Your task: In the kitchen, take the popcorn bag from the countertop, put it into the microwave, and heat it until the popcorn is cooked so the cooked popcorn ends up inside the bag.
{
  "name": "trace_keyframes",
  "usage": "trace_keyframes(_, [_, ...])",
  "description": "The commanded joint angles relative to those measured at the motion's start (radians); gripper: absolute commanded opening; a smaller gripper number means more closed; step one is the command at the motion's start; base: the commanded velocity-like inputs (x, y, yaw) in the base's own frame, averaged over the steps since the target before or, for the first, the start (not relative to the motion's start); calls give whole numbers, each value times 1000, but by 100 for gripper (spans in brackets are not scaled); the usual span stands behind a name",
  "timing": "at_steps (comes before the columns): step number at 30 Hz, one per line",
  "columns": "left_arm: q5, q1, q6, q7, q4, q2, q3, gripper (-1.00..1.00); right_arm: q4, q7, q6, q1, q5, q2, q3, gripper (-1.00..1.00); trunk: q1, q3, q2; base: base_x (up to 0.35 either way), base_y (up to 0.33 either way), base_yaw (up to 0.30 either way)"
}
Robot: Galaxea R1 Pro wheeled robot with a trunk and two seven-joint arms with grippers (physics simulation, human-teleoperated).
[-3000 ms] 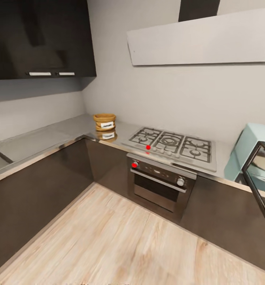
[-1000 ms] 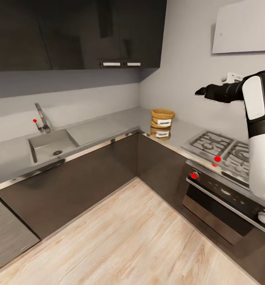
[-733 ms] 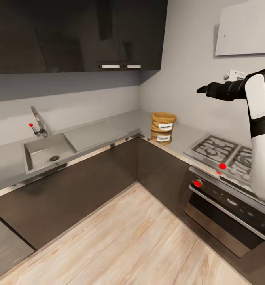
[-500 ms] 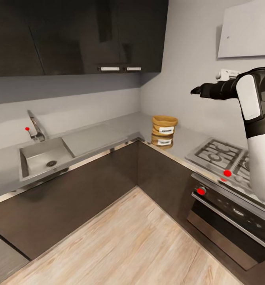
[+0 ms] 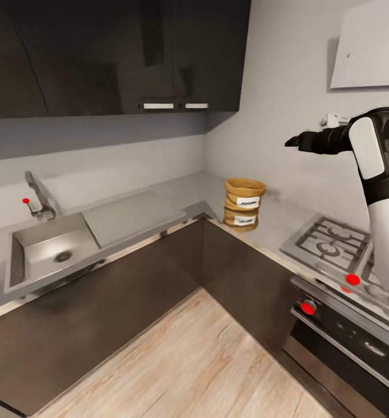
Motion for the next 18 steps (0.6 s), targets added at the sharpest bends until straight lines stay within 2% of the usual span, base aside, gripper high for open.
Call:
trace_keyframes(1, [2, 0, -3, 0, 0, 0, 2, 100, 3, -10, 2, -1, -13, -5, 4, 100, 1, -1, -1, 323, -130, 1])
trace_keyframes(2, [2, 0, -3, 1, 0, 0, 2, 100, 4, -10, 2, -1, -12, -13, 4, 100, 1, -1, -1, 322, -135, 0])
trace_keyframes(4, [2, 0, -5, 0, 0, -1, 2, 100, 6, -9, 2, -1, -94, -51, 5, 100, 1, -1, -1, 322, -137, 0])
trace_keyframes(5, [2, 0, -6, 0, 0, -1, 2, 100, 9, -9, 2, -1, -137, -69, 65, 100, 1, -1, -1, 322, -138, 0])
trace_keyframes(6, [2, 0, -6, 0, 0, -1, 2, 100, 25, -9, 2, -1, -143, -71, 112, 100, 1, -1, -1, 322, -137, 0])
trace_keyframes(8, [2, 0, -7, 0, 0, -1, 2, 100, 59, -9, 2, -1, -166, -72, 168, 100, 1, -1, -1, 322, -137, 0])
trace_keyframes(11, [2, 0, -7, 0, 0, -2, 2, 100, 74, -9, 2, -1, -199, -73, 195, 100, 1, -1, -1, 322, -137, 0])
trace_keyframes(15, [2, 0, -7, 0, 0, -2, 2, 100, 75, -9, 2, 3, -203, -76, 239, 100, 1, -1, -1, 322, -136, 0])
trace_keyframes(18, [1, 0, -7, 0, 0, -2, 2, 100, 89, -9, 2, 6, -204, -84, 247, 100, 1, -1, -1, 322, -126, 0])
